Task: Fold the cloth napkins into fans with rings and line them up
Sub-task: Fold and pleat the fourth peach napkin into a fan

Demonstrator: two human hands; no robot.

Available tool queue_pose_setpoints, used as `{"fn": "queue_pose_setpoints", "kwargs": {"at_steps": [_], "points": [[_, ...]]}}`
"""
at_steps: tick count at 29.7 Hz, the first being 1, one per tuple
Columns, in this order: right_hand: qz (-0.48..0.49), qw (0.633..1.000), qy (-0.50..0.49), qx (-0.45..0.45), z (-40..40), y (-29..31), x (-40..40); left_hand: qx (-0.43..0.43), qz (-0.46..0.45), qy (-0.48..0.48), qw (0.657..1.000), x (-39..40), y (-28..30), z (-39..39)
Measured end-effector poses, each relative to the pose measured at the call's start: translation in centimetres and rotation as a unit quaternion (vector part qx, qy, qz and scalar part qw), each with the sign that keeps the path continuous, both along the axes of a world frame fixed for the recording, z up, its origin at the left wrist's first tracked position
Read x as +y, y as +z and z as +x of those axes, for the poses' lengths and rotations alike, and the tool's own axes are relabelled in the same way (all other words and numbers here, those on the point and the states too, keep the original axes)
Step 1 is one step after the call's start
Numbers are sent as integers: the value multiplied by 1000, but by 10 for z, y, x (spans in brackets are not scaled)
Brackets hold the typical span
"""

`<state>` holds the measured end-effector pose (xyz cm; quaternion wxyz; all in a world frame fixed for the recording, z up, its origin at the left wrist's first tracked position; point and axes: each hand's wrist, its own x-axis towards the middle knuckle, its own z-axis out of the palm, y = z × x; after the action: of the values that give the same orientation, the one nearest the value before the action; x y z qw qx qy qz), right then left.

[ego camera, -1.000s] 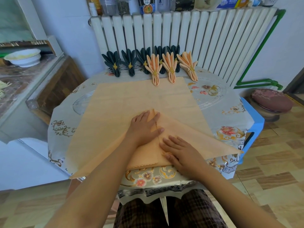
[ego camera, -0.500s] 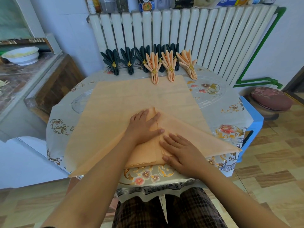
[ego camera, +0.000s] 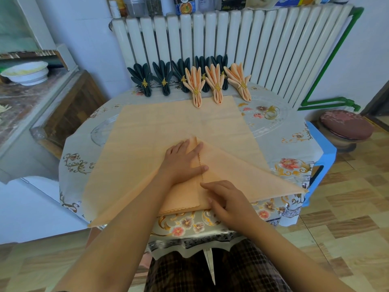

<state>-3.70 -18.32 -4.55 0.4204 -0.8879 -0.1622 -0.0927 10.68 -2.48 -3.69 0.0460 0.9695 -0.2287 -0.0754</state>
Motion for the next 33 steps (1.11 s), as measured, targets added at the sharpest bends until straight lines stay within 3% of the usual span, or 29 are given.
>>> {"fn": "queue_pose_setpoints", "kwargs": {"at_steps": [4, 10, 18, 23, 28, 33], "points": [[-2, 1000, 8, 12, -3, -1, 7, 4, -2, -4, 1000, 1, 1, 0], [-138, 987, 48, -64, -2, -3, 9, 4, -6, -2, 1000, 2, 1, -1], [-186, 973, 33, -135, 5, 1, 14, -45, -138, 2, 989, 14, 19, -14], [-263, 945, 31, -192, 7, 10, 20, 48, -137, -65, 987, 59, 35, -65], [-347, 913, 20, -215, 3, 3, 27, 82, -137, -100, 982, 93, 34, -94], [-315, 921, -38, -228, 3, 6, 29, 106, -77, -117, 985, 100, 38, -105]]}}
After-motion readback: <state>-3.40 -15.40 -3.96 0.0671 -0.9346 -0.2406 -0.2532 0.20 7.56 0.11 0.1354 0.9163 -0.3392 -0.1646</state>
